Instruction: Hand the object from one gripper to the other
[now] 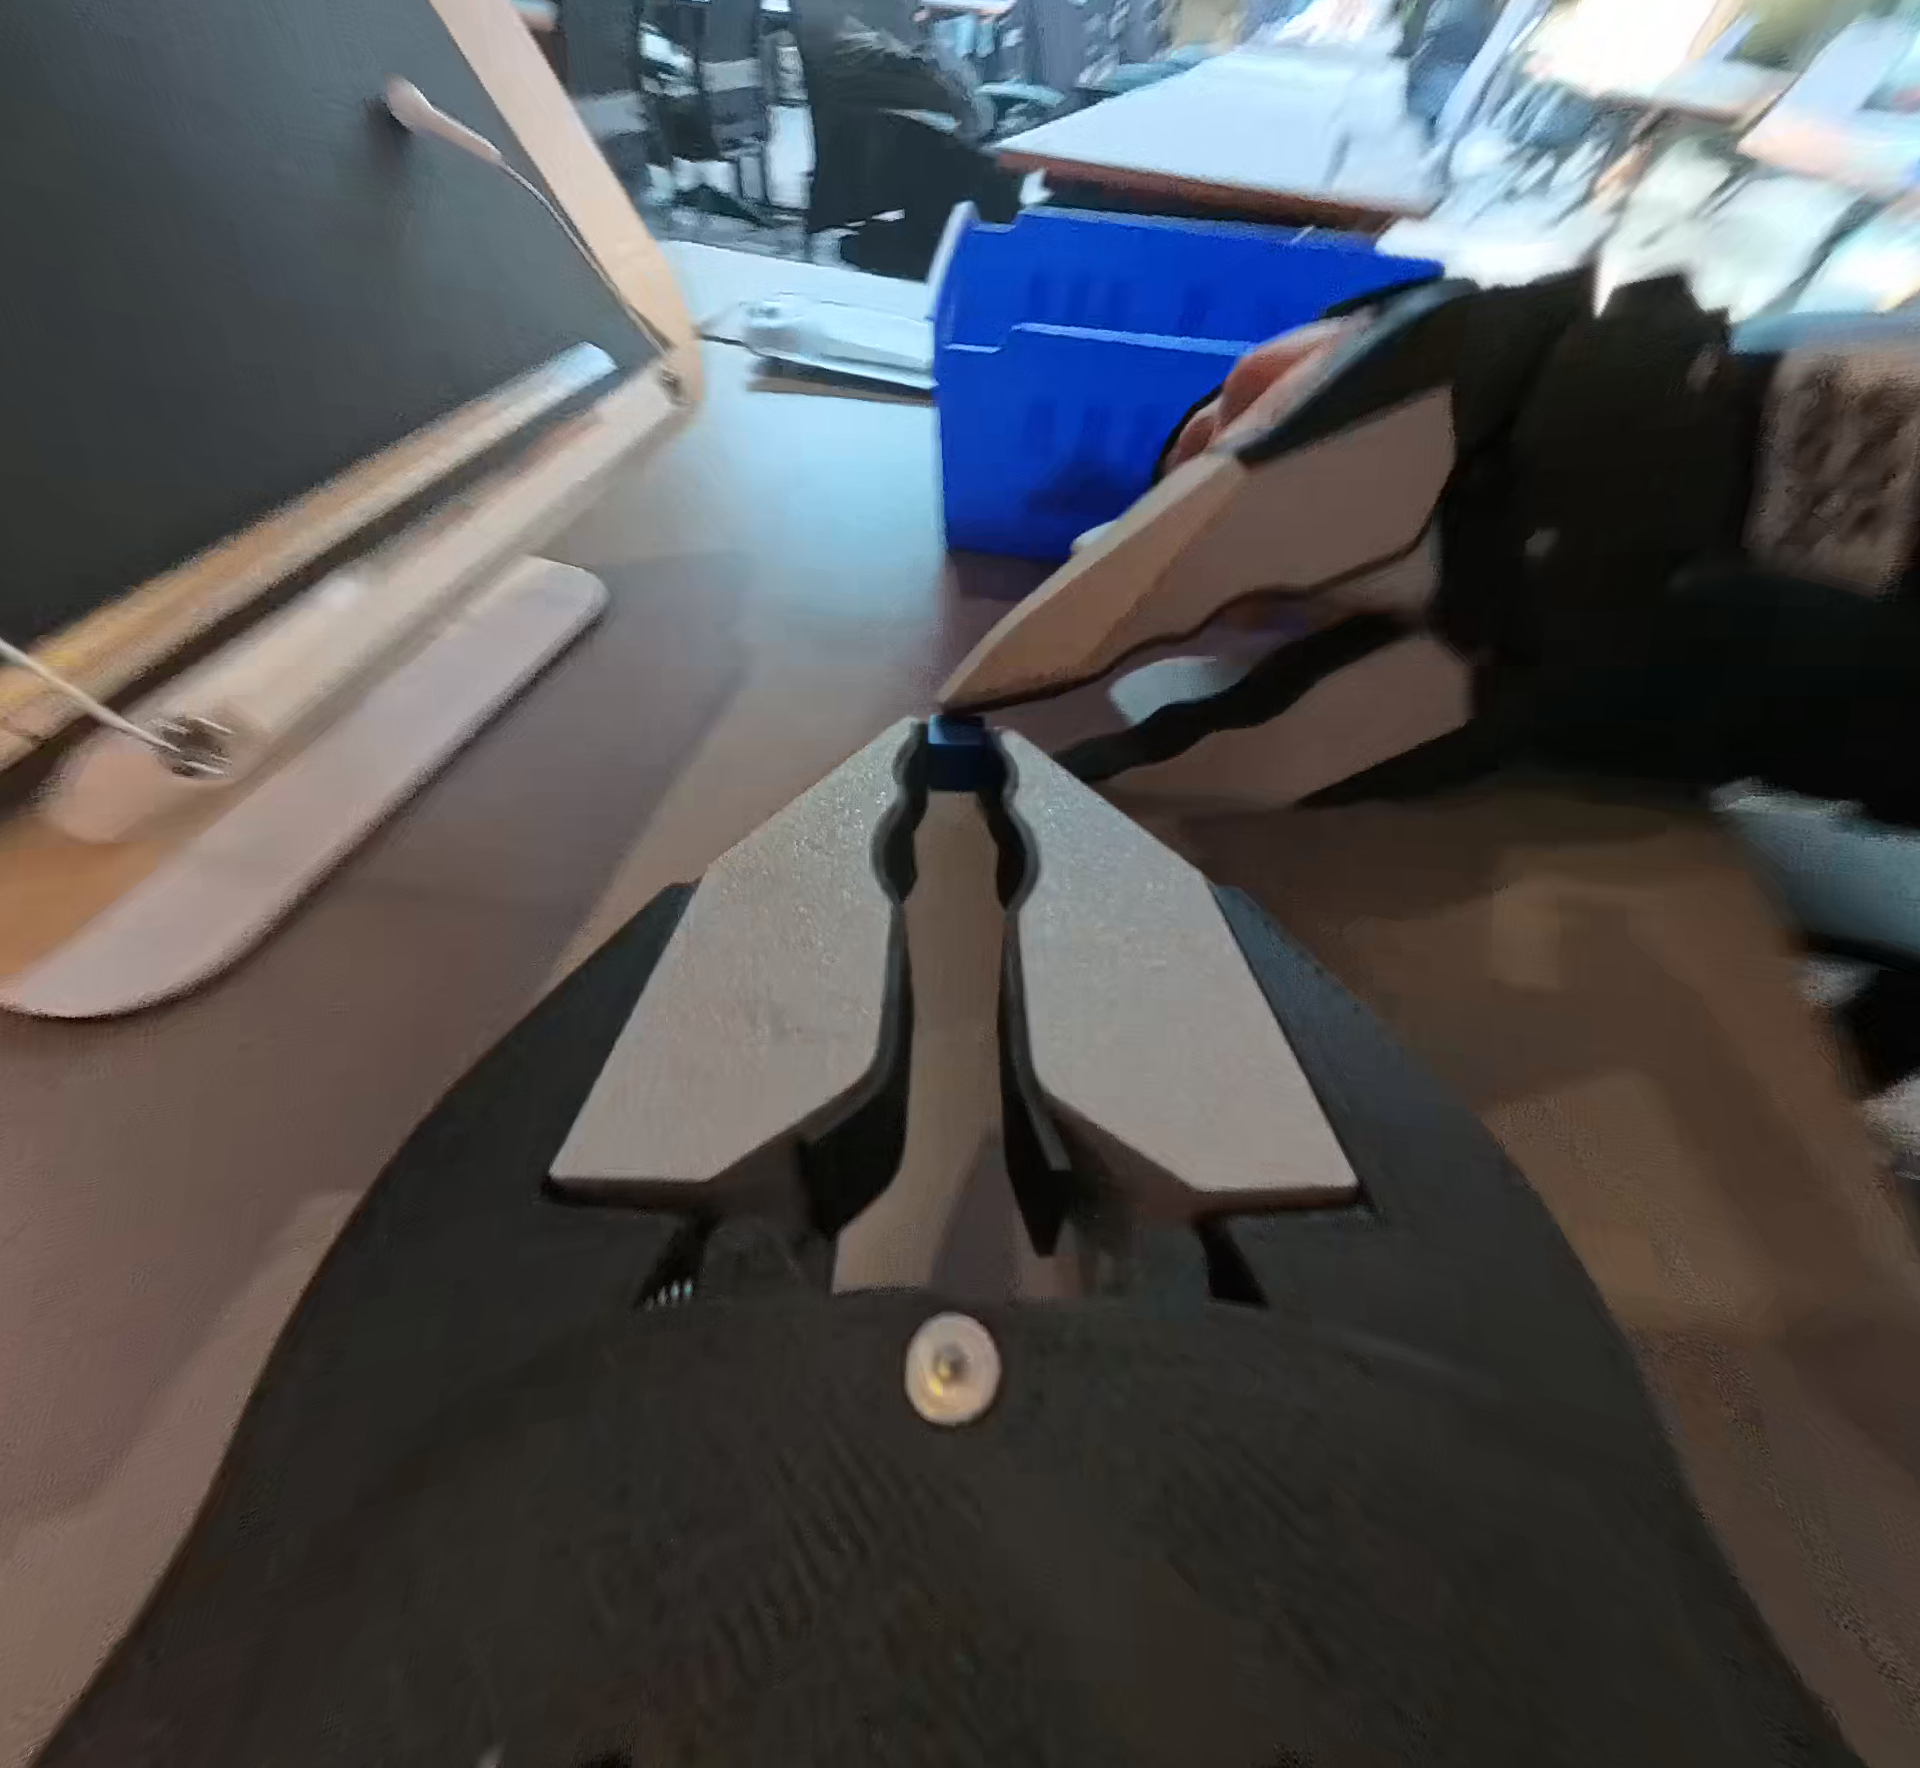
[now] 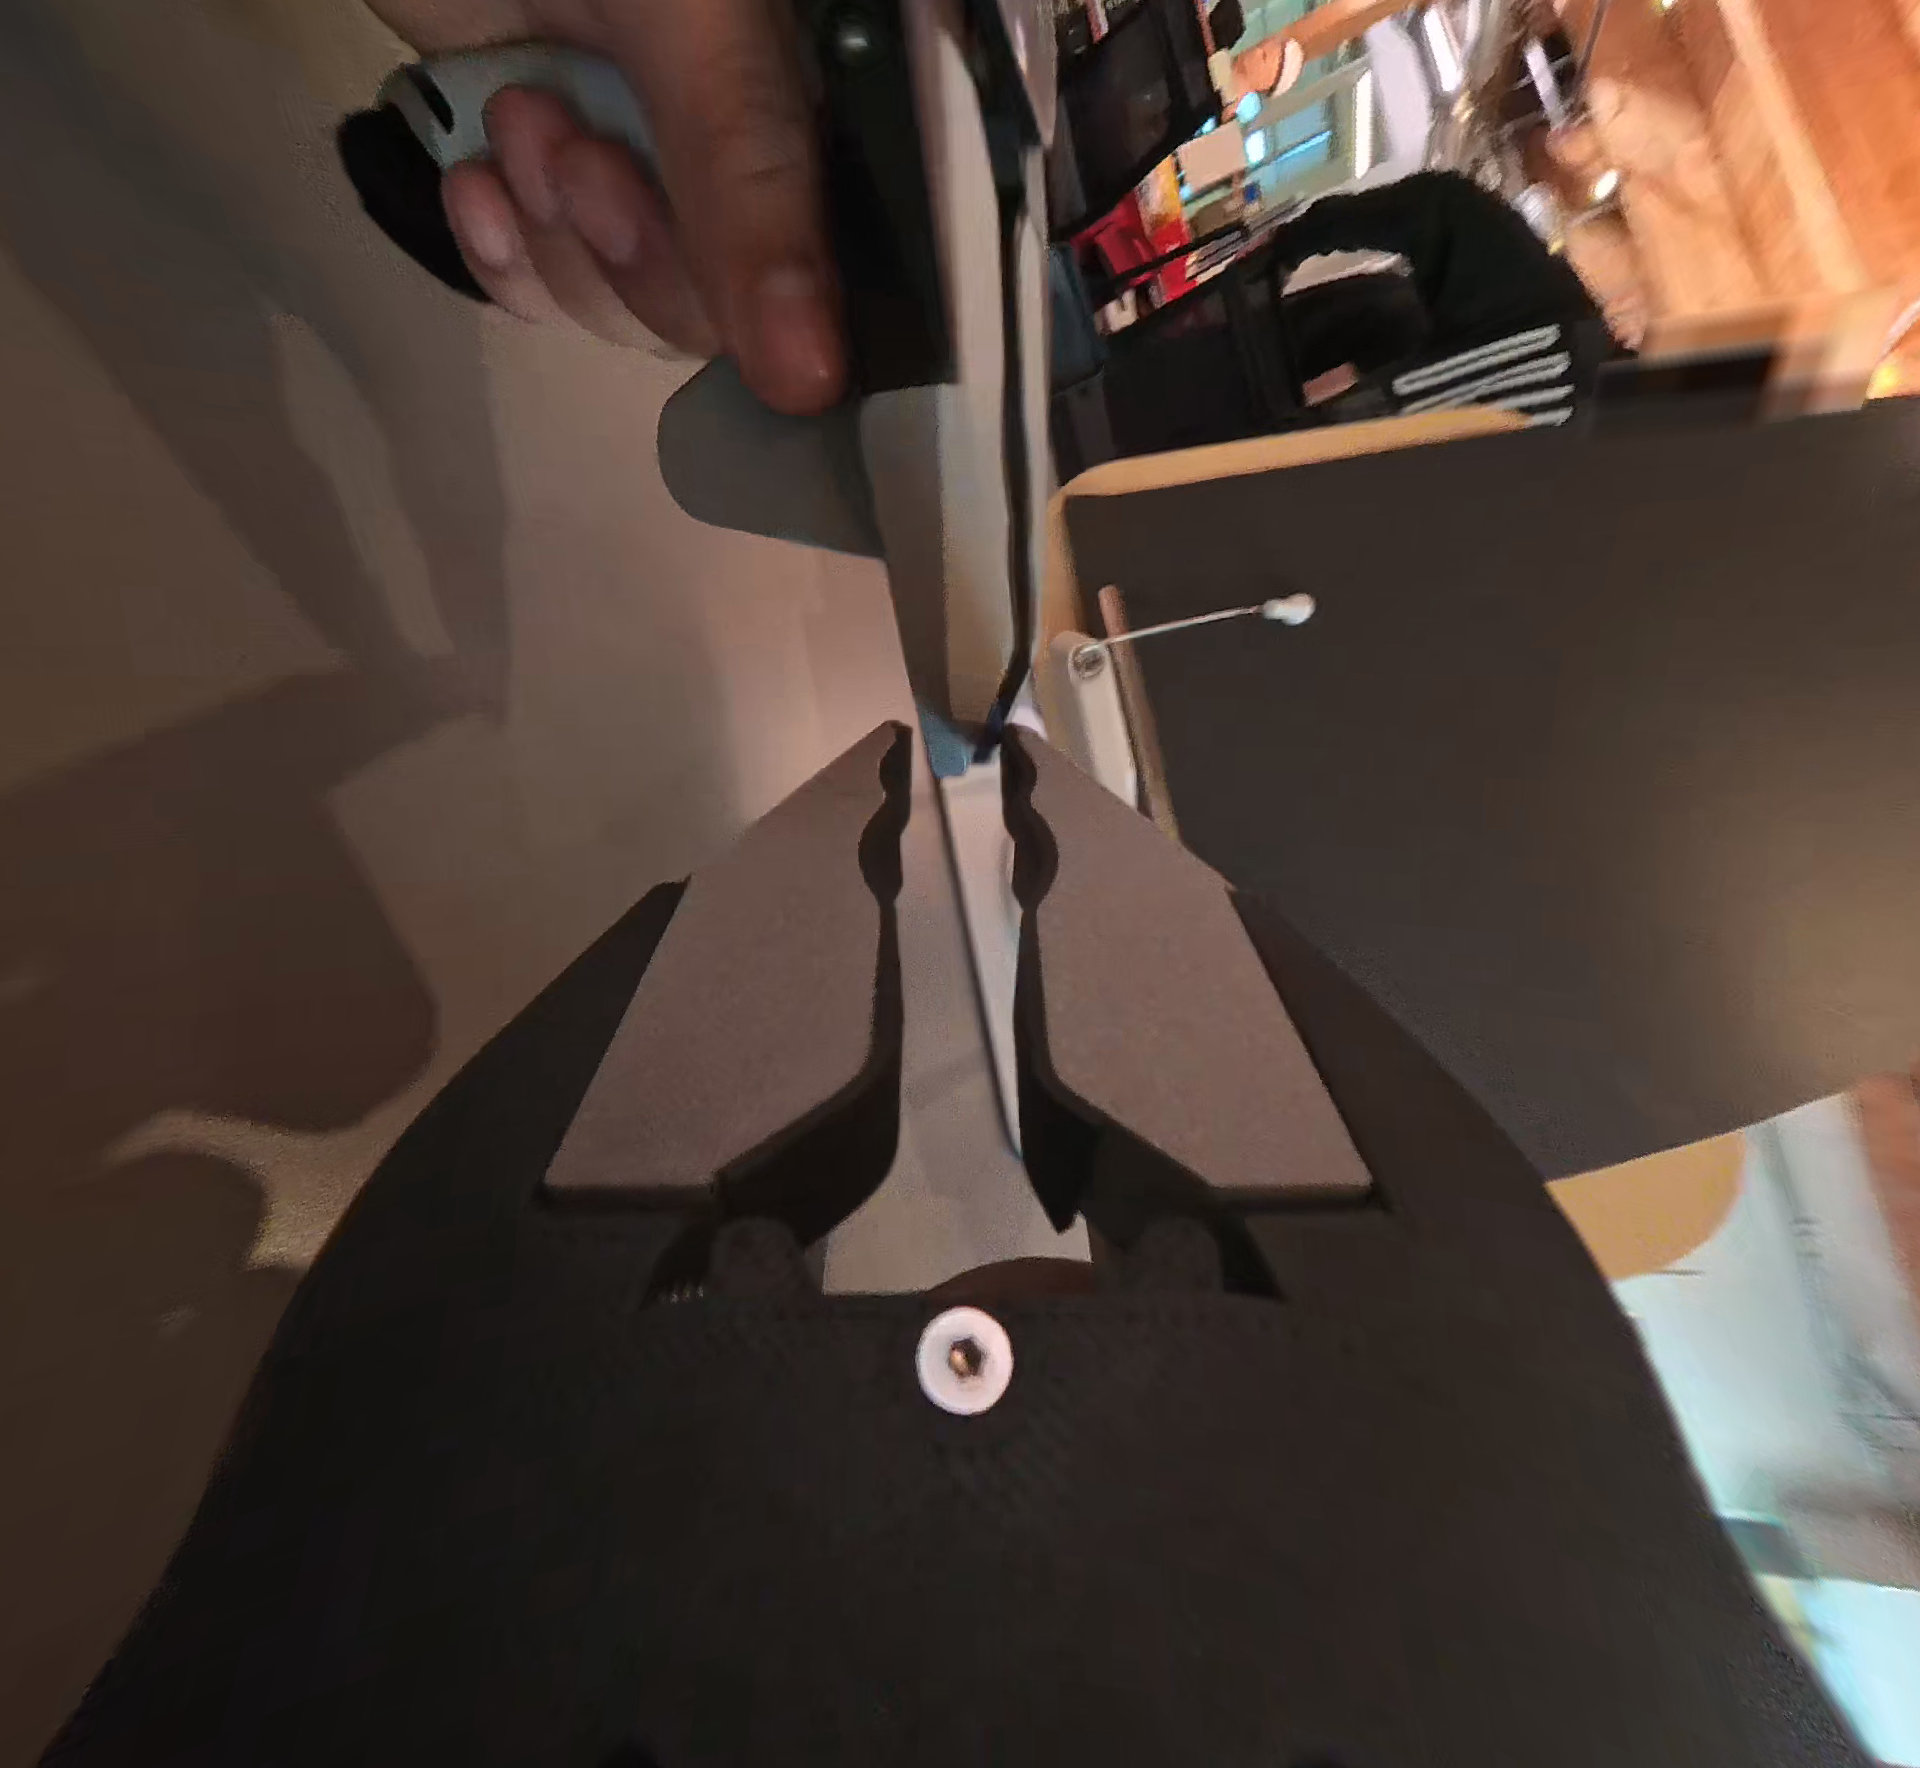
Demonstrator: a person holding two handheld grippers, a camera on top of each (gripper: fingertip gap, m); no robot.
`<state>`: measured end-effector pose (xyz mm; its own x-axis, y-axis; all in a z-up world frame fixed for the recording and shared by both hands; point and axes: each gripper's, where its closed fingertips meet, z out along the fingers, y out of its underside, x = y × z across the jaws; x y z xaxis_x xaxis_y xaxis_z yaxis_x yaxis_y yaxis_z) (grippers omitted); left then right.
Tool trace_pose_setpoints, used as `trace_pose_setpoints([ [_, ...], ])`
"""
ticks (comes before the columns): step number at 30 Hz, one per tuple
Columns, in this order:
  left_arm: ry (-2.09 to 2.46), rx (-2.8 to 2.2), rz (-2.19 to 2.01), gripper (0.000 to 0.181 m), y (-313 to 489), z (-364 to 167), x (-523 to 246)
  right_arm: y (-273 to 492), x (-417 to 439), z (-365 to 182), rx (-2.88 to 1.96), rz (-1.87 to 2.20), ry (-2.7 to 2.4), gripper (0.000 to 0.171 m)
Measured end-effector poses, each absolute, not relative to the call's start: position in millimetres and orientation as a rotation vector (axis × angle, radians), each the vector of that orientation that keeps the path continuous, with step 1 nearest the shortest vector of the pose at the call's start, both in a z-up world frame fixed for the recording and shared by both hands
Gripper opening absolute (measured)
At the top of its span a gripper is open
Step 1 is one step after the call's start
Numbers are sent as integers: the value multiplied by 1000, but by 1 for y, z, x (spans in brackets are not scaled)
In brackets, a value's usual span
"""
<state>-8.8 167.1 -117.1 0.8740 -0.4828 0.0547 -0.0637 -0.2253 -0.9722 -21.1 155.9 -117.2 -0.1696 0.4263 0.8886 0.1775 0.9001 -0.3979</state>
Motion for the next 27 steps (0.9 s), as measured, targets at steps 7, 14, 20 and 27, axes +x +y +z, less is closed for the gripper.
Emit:
trace_pose_setpoints([
  [7,718,-1558,202,9,164,-100,-11,156,-17,-120,-903,889,-1840,22],
  [14,963,-1287,527,9,154,-91,3,142,-1,-87,-1087,1599,-1766,18],
  [20,996,-1203,548,9,151,-88,16,133,1,-87,-1180,1866,-1764,17],
  [27,927,-1285,535,10,156,-92,12,135,-4,-95,-1221,1802,-1773,10],
])
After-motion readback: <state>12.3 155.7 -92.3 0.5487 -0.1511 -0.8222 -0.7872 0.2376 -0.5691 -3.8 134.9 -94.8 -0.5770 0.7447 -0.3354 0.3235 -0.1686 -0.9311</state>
